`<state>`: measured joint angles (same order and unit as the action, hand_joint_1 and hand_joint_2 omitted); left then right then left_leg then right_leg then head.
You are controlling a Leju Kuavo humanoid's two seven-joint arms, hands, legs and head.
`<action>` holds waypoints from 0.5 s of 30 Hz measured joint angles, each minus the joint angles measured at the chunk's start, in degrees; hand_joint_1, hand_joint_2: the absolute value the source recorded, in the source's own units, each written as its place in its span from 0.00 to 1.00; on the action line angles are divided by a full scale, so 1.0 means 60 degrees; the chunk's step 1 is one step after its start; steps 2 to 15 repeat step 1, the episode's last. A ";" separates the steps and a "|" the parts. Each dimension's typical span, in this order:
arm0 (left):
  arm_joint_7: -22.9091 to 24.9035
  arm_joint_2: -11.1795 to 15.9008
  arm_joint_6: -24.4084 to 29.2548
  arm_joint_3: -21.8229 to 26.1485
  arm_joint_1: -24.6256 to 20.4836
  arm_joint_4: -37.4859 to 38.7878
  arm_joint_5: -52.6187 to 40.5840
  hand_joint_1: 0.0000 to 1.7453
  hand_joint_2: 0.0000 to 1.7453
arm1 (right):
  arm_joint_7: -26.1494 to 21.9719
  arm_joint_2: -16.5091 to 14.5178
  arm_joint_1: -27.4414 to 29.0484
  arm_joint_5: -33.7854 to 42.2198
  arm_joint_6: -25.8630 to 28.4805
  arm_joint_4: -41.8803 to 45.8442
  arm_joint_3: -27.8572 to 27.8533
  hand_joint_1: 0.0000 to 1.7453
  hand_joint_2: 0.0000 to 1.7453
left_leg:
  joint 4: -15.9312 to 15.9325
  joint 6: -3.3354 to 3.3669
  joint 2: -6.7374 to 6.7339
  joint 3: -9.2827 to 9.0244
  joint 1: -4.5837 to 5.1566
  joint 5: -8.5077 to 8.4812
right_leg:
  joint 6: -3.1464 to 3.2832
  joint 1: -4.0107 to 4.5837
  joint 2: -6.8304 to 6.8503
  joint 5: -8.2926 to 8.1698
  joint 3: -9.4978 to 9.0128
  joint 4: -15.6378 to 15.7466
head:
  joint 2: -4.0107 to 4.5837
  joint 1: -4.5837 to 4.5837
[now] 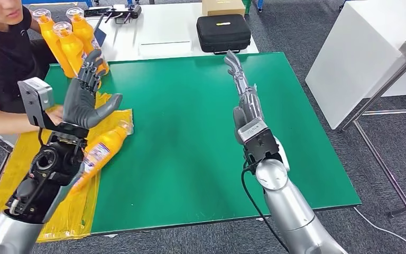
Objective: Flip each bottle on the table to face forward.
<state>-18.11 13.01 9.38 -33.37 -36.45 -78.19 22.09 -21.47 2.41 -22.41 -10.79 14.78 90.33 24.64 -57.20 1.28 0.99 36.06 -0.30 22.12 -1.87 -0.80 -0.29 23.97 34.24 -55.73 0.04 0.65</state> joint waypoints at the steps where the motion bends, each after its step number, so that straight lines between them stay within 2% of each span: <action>1: 0.0009 0.0094 0.0036 -0.0069 -0.0076 0.0028 0.0055 0.00 0.00 | -0.0004 0.0010 -0.0031 0.0022 0.0009 -0.0023 0.0014 0.00 0.00 | 0.0000 0.0000 0.0000 0.0000 0.0000 0.0000 | 0.0000 0.0000 -0.0001 0.0000 0.0000 0.0000 | 0.0000 0.0000; 15: 0.0009 0.0094 0.0036 -0.0069 -0.0076 0.0028 0.0055 0.00 0.00 | -0.0004 0.0010 -0.0031 0.0022 0.0009 -0.0023 0.0014 0.00 0.00 | 0.0000 0.0000 0.0000 0.0000 0.0000 0.0000 | 0.0000 0.0000 -0.0001 0.0000 0.0000 0.0000 | 0.0000 0.0000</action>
